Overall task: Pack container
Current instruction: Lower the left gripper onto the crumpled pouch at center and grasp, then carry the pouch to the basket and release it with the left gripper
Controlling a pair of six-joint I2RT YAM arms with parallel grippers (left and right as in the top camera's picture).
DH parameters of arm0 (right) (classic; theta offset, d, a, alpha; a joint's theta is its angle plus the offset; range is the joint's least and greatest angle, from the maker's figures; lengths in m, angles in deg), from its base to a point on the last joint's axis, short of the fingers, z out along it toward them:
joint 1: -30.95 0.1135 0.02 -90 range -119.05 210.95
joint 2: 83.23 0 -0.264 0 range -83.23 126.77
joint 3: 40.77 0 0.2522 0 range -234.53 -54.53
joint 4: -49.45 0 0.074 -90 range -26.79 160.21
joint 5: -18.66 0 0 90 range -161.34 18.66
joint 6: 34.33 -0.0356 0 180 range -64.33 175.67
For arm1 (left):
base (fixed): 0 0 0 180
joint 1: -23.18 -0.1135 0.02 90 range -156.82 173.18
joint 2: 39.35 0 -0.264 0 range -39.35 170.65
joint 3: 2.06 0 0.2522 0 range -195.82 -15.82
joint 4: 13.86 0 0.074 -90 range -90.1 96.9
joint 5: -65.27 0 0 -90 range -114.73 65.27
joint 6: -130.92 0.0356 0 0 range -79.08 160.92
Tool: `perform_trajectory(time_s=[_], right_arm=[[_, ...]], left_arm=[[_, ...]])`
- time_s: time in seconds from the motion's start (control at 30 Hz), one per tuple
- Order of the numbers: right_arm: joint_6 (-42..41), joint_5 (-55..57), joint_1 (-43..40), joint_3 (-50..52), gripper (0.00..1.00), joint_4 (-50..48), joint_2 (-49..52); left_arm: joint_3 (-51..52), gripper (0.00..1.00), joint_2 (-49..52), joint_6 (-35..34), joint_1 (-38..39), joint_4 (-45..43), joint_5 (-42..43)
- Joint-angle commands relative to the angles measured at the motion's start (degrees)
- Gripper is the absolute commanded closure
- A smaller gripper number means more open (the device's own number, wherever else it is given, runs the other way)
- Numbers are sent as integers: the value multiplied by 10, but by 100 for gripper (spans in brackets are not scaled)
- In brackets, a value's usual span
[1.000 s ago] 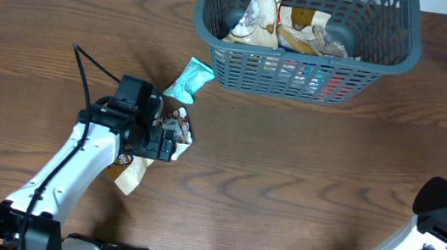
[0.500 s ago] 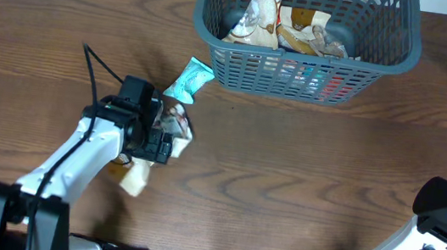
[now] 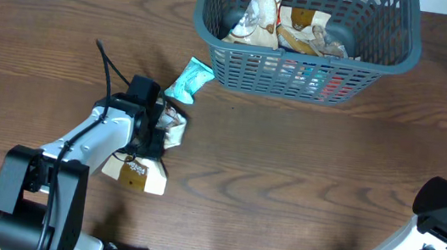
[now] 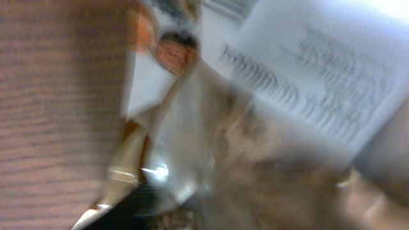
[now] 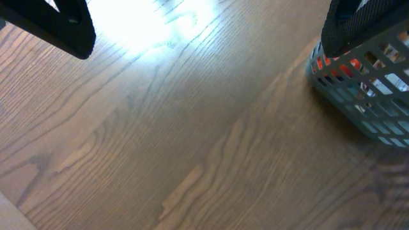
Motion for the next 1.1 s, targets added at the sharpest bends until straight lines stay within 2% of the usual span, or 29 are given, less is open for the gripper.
perform_trajectory(time_s=[0.0,0.17,0.3,0.43,0.63,0.87,1.07], right_arm=[[7,10,-2,1,1,2,0],[7,10,-2,1,1,2,0],[7,10,-2,1,1,2,0],[7,10,-2,1,1,2,0],[7,10,-2,1,1,2,0],[7,10,-2,1,1,2,0],[7,10,-2,1,1,2,0]], left_arm=[[16,94,31,-30,-3,-7,-1],[-2,94,26,-62,-3,7,-1],[-72,94,-1,-91,-3,79,1],[-215,94,-41,-96,-3,174,14],[-471,94,-56,-96,7,259,14],[-662,94,-53,-96,33,238,14],[-671,94,-31,-115,85,134,15]])
